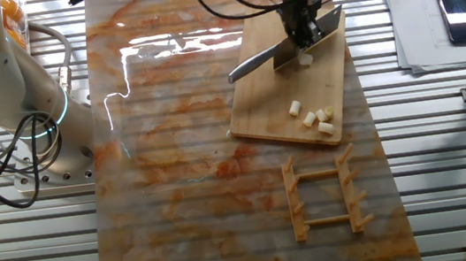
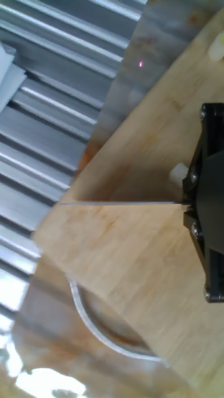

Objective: Chop the scallions

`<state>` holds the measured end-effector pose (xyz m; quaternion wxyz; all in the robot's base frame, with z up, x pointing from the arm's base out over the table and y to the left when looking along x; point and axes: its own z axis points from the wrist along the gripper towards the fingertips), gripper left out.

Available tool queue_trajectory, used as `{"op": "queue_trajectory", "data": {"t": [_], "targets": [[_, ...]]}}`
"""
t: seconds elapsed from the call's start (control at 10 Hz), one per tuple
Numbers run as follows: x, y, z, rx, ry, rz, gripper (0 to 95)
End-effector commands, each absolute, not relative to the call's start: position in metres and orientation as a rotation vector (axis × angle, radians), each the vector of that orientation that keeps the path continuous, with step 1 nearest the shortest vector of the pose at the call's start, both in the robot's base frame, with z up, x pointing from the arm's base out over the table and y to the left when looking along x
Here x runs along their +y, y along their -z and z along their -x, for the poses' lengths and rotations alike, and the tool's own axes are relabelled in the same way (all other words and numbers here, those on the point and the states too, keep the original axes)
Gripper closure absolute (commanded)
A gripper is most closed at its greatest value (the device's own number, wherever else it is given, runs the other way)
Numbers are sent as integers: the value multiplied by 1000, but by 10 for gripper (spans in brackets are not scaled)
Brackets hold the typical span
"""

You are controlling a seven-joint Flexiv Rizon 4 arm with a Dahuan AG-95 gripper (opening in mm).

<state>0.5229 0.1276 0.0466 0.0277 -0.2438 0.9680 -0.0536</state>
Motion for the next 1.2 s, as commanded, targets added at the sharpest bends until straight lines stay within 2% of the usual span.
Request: {"op": "queue_trajectory", "data": {"t": [0.1, 0.4, 1.2], "targets": [[129, -69, -519, 2991, 51, 717, 950], [130, -78, -517, 2980, 13, 666, 950], [132, -147, -529, 3123, -18, 186, 950]]}}
